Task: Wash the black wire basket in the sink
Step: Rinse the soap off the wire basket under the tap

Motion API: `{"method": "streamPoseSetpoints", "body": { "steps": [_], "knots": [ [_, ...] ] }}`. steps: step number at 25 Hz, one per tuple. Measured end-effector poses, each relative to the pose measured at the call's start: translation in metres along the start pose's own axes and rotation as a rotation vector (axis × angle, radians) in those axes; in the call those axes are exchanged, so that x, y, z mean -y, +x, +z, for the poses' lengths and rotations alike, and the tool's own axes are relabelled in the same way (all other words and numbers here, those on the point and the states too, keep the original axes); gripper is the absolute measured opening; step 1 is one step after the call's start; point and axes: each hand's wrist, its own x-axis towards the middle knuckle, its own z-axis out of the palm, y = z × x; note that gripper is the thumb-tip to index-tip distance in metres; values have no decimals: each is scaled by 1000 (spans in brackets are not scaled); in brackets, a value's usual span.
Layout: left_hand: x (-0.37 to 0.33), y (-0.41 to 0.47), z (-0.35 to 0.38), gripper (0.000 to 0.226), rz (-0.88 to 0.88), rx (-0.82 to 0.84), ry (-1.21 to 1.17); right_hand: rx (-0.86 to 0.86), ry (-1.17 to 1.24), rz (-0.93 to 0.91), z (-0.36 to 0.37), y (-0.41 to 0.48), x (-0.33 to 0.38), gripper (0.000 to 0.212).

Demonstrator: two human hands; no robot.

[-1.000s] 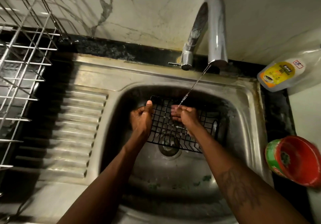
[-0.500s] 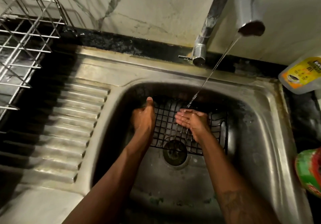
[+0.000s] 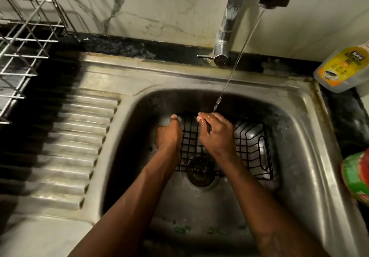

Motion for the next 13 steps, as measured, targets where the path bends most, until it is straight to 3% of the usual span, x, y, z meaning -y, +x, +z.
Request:
{"method": "streamPoseSetpoints", "body": {
  "steps": [2, 5, 8, 11, 13],
  "knots": [
    [-9, -22, -8, 87, -32, -16, -32, 23, -14, -77, 7, 6, 7, 23],
    [-19, -44, -16, 54, -35, 9, -68, 308, -262, -128, 10, 9, 21, 41],
    [-27, -38, -26, 75, 11, -55, -40, 346, -392, -26, -24, 14, 5, 44],
    [-27, -4, -37, 98, 81, -104, -73, 259, -369, 274, -57, 16, -19, 35],
    [-28, -1, -42, 103, 121, -126, -93, 282, -429, 290, -47, 14, -12, 32]
  ]
}}
